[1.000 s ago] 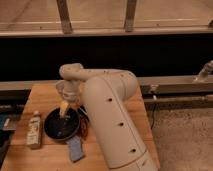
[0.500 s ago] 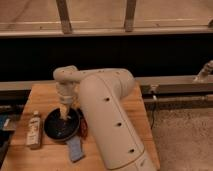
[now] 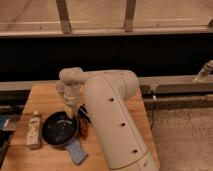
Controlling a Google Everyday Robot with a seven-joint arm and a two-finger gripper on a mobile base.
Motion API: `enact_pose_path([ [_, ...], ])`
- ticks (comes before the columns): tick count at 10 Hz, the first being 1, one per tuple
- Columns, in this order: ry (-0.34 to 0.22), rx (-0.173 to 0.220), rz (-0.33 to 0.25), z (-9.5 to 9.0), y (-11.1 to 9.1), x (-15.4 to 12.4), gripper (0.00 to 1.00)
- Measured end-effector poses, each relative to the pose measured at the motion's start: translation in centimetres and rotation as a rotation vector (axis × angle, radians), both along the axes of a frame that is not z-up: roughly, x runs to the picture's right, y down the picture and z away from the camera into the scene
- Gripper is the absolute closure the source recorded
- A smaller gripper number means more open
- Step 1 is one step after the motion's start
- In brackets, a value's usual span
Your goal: Pick up the ceramic bowl
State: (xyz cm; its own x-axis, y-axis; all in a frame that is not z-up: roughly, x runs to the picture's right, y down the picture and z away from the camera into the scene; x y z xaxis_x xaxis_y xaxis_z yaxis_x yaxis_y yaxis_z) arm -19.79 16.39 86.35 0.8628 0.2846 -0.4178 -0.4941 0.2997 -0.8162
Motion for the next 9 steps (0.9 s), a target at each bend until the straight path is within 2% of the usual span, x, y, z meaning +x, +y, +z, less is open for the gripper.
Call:
enact_pose_path([
  [2,0.014,0.01,0.032,-0.5,-1.8,1.0,1.0],
  [4,0.027,0.045,0.052,-1.8,-4.7,2.0,1.0],
  [7,0.055,0.142,0.078,-4.3,-10.2,4.1,1.0],
  [8,0.064,0.183,0.107,-5.2,-12.1,4.9,1.0],
  [9,0.069,0.2,0.129,-5.6,-13.0,5.5,1.0],
])
